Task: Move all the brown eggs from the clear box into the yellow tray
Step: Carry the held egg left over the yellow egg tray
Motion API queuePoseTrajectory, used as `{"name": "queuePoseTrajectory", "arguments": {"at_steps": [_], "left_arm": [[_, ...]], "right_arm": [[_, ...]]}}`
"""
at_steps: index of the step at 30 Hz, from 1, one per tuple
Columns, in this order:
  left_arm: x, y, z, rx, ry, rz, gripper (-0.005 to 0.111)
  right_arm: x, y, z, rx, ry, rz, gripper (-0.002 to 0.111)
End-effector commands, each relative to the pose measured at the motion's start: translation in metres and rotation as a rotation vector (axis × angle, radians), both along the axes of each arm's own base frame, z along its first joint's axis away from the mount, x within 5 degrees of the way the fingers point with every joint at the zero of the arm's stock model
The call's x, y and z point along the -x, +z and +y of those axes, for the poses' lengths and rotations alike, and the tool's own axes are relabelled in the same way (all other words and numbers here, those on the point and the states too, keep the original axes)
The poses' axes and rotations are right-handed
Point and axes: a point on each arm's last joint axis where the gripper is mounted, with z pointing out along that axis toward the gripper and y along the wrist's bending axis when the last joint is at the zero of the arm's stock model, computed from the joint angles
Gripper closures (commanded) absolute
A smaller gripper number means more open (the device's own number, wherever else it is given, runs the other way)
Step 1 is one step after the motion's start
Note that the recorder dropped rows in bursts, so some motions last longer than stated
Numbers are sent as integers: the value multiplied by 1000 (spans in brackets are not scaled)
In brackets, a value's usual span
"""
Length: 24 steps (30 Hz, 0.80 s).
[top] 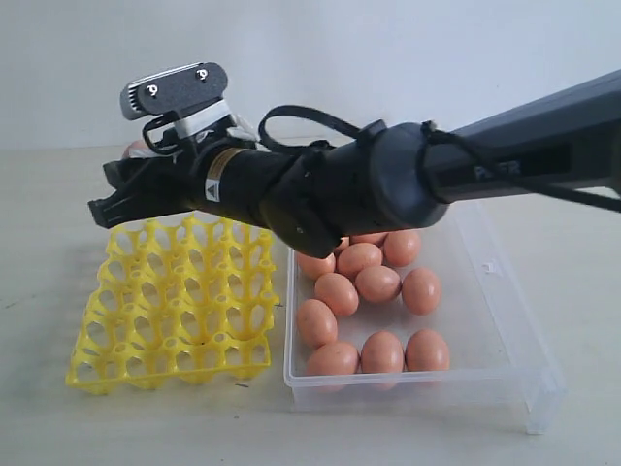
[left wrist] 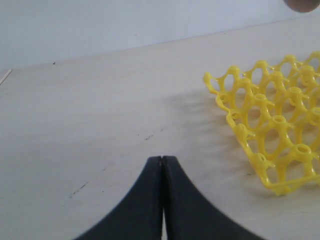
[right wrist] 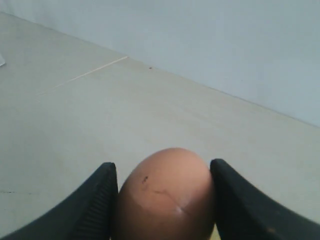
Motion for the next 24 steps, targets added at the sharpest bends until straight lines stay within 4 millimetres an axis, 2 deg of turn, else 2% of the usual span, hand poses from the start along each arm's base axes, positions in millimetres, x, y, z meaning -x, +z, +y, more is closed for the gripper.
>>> {"name": "queuePoseTrajectory", "arguments": {"at_steps": [1, 8, 15, 19, 24], "left_arm": [[0, 2, 0, 9, -4, -16, 107], [0, 2, 0, 9, -4, -16, 107], [0, 2, 0, 9, -4, -16, 107], [0, 2, 0, 9, -4, -16, 107], [0, 2, 0, 9, -4, -16, 107]], "right_arm": [[-10, -17, 13, -15, 59, -4, 108], [-28, -43, 28, 34, 98, -48, 108], [-52, -73, 26, -28, 74, 3, 108], [-62, -78, 27, -58, 85, 14, 108], [-65, -79, 38, -63, 153, 5, 108]]}}
